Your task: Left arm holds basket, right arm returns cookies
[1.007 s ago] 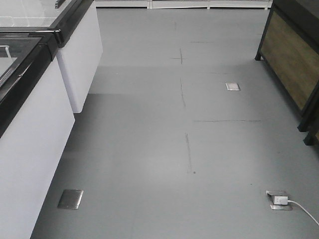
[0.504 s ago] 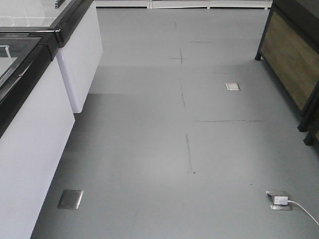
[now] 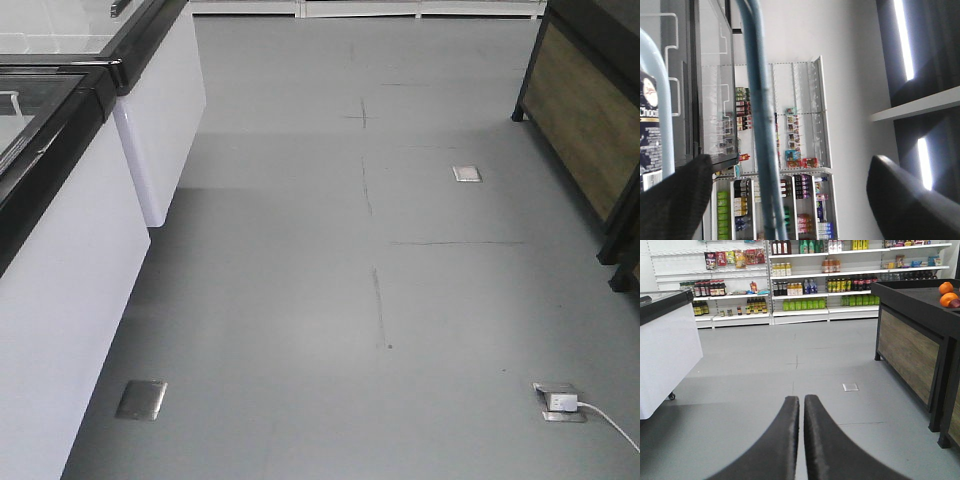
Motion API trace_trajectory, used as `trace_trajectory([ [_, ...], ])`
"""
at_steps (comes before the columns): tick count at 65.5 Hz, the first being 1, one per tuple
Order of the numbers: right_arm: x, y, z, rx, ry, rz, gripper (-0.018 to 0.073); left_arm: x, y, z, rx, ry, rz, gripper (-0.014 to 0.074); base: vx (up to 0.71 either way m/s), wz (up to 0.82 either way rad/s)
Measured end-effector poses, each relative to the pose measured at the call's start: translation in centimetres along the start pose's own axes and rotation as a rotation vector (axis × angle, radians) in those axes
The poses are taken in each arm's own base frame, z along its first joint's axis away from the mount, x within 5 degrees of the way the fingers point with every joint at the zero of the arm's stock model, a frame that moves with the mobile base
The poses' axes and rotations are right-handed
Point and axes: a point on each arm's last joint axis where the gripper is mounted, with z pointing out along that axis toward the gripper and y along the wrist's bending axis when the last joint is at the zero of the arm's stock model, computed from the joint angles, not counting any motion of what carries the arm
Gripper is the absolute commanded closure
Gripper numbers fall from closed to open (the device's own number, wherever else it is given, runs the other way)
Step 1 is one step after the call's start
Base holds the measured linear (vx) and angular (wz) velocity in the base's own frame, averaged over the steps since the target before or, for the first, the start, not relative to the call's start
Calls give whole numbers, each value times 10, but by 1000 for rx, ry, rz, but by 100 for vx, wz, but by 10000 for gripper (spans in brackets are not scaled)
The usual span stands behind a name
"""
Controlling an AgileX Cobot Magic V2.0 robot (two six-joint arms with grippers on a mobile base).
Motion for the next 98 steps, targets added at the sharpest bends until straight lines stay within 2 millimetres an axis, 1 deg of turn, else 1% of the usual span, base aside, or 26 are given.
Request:
trace_trajectory([
  [8, 0, 0, 0, 0, 0, 0, 566, 0, 2, 1, -14, -1, -3, 30, 0, 0],
  [15, 0, 0, 0, 0, 0, 0, 566, 0, 4, 2, -24, -2, -5, 88, 0, 0],
  [41, 0, 0, 0, 0, 0, 0, 566, -1, 11, 6, -45, -2, -7, 417, 0, 0],
  [50, 0, 0, 0, 0, 0, 0, 566, 0, 9, 6, -29, 0, -8, 491, 0, 0],
  [59, 0, 0, 0, 0, 0, 0, 566, 0, 7, 6, -16, 1, -8, 532, 0, 0],
  [70, 0, 0, 0, 0, 0, 0, 566, -1, 8, 8, -4, 0, -25, 569, 0, 0],
  [76, 0, 0, 0, 0, 0, 0, 566, -1, 10, 10, -1, -1, -36, 603, 0, 0],
  [98, 0, 0, 0, 0, 0, 0, 566, 0, 10, 12, 27, 4, -43, 602, 0, 0],
])
